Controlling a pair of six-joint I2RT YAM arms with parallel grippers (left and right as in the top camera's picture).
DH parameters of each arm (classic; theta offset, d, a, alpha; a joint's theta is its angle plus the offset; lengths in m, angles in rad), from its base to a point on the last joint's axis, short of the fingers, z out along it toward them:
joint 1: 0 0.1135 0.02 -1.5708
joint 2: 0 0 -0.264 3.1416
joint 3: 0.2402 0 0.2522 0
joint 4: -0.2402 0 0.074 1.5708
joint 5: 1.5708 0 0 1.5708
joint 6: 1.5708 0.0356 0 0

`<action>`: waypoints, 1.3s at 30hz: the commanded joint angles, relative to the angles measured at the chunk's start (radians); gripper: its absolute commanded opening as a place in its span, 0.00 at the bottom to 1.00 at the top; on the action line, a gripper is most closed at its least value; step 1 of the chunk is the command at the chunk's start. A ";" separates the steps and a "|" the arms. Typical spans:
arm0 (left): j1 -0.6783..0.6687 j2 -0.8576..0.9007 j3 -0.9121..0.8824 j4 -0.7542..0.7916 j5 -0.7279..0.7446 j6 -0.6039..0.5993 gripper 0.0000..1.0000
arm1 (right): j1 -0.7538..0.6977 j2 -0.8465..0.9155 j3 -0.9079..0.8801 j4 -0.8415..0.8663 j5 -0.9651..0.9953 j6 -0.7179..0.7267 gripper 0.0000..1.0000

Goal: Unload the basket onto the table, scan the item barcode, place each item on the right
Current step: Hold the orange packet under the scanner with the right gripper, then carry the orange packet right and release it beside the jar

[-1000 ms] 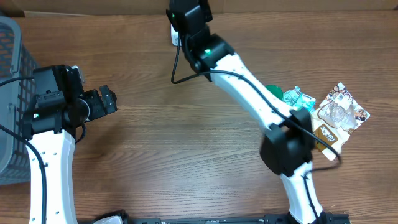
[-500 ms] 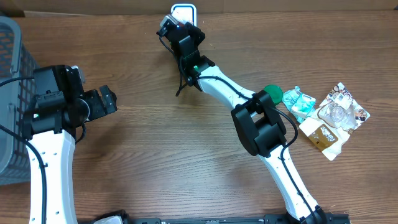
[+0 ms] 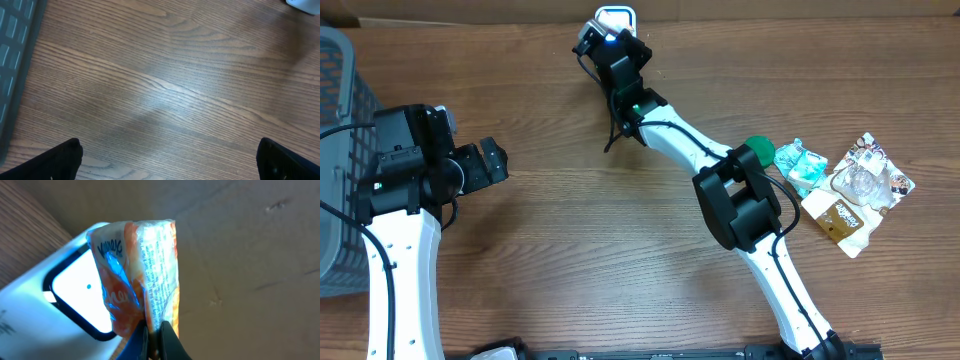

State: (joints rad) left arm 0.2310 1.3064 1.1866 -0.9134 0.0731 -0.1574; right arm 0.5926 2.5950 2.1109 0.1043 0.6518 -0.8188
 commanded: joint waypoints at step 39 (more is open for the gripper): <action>0.000 -0.016 0.021 0.002 -0.006 -0.006 1.00 | -0.164 -0.896 0.011 -1.376 -0.444 1.241 0.04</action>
State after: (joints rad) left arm 0.2310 1.3052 1.1870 -0.9138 0.0734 -0.1574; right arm 0.5068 1.7668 2.1162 -1.1889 0.2825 0.2180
